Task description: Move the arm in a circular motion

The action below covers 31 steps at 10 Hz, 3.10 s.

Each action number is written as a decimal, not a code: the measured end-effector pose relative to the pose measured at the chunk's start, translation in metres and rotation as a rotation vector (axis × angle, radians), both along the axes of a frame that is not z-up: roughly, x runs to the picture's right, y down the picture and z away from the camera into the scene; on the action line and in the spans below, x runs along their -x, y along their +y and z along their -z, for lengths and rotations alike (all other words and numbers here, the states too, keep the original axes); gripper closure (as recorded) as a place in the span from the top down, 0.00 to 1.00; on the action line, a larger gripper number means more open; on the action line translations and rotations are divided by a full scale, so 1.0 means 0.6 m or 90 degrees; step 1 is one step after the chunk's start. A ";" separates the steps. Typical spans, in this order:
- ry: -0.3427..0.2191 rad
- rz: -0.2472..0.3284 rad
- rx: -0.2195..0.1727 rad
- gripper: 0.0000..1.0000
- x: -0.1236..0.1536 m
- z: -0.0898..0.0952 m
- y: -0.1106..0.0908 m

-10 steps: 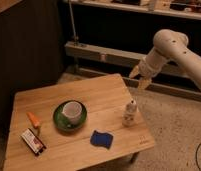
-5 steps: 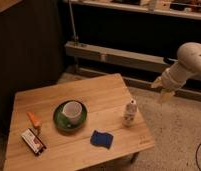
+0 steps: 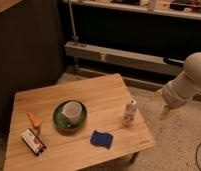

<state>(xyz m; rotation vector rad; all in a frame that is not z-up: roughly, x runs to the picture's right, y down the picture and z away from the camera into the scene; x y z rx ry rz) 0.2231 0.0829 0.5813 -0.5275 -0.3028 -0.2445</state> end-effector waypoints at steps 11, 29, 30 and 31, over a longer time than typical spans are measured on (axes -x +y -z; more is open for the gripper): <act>-0.147 0.111 -0.072 0.60 0.260 0.047 -0.133; 0.102 -0.063 0.003 0.60 -0.166 -0.191 -0.041; 0.091 -0.050 0.001 0.60 -0.146 -0.166 -0.032; 0.080 -0.034 -0.002 0.60 -0.119 -0.140 -0.024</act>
